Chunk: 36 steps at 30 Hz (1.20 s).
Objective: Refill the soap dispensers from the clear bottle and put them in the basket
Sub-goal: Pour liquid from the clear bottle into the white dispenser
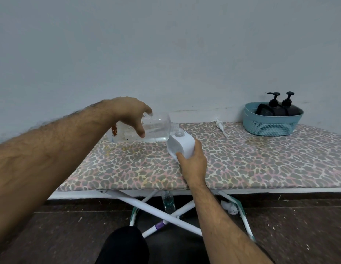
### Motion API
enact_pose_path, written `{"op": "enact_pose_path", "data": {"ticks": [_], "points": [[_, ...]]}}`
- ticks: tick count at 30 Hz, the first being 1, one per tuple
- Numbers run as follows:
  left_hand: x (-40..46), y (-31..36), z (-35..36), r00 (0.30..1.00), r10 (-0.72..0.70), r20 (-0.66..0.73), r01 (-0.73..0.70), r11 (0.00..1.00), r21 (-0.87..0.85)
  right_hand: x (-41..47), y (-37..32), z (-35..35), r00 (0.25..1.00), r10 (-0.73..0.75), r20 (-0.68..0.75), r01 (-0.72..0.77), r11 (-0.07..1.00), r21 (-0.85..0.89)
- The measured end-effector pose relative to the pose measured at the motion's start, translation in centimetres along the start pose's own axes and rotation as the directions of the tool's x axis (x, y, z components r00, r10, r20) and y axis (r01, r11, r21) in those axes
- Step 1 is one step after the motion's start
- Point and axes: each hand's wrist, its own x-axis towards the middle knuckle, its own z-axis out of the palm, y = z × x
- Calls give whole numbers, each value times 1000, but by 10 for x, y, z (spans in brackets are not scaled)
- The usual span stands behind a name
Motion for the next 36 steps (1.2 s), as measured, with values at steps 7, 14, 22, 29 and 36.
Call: {"op": "enact_pose_path", "data": {"ticks": [7,14,22,29,36], "points": [[0,-10,21,999,6,-35,-9,995,-100,1,0,0,1000,-5,2,5,1000,7],[-2,-25,53,998,2,-66,-21,959,-283,2,2,1,1000,-14,3,14,1000,-6],[-9,-56,103,987,-69,-144,-53,712,-700,2,3,2,1000,-27,-4,27,1000,-9],[-19,-83,138,941,-280,-192,-82,362,-929,2,3,3,999,-32,-14,32,999,-12],[-23,-103,170,880,-450,-150,-94,145,-985,3,2,4,999,-30,-19,30,999,-11]]}}
